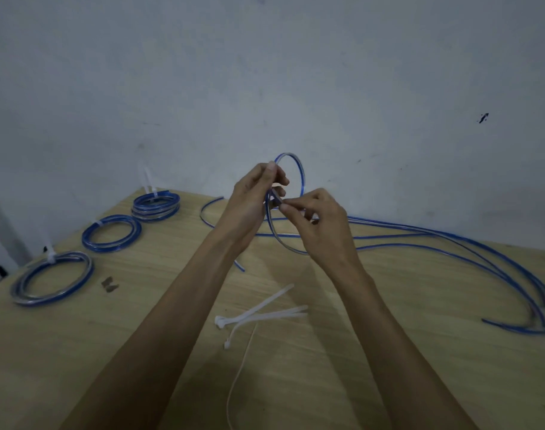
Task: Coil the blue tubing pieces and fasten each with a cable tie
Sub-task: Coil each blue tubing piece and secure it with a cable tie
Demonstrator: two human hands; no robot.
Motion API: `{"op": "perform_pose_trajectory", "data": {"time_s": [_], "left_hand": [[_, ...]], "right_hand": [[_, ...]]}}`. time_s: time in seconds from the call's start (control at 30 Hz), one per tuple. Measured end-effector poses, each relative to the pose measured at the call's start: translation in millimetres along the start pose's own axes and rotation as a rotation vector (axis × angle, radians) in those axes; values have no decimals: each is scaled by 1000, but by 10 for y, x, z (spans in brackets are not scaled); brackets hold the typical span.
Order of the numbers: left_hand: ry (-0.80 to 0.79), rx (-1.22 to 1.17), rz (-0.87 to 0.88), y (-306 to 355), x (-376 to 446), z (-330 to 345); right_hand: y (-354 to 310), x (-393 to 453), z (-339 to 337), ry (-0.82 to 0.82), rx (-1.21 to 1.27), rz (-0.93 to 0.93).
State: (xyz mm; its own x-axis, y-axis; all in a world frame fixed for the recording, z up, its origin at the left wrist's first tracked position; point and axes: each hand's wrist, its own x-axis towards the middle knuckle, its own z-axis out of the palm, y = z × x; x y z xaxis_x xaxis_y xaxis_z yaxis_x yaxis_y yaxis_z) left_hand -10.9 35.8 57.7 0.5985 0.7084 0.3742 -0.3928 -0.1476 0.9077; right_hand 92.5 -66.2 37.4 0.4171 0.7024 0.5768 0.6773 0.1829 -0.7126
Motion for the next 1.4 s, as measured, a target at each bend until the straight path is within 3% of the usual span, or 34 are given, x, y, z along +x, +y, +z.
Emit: {"op": "perform_pose_trajectory", "data": {"time_s": [0.13,0.33,0.57,0.63,0.77,1.0,1.4], "left_hand": [[-6,-3,17,-27,-33,96],[-33,-79,-72,-42,-65,169],[36,-190,-86,58,31,89],[52,-258,-87,98,53,60],[89,-280,-94,142,63,23],[108,-299,-135,152,42,13],[119,-252,-107,122,47,19]], "right_hand": [[-123,7,-3,114,66,23],[-200,45,-6,198,271,228],[-156,-17,86,179,114,224],[-100,-55,134,137,45,236],[19,-85,168,-141,-54,273],[89,-119,87,-518,-282,136],[68,-65,34,-438,-121,62]]}}
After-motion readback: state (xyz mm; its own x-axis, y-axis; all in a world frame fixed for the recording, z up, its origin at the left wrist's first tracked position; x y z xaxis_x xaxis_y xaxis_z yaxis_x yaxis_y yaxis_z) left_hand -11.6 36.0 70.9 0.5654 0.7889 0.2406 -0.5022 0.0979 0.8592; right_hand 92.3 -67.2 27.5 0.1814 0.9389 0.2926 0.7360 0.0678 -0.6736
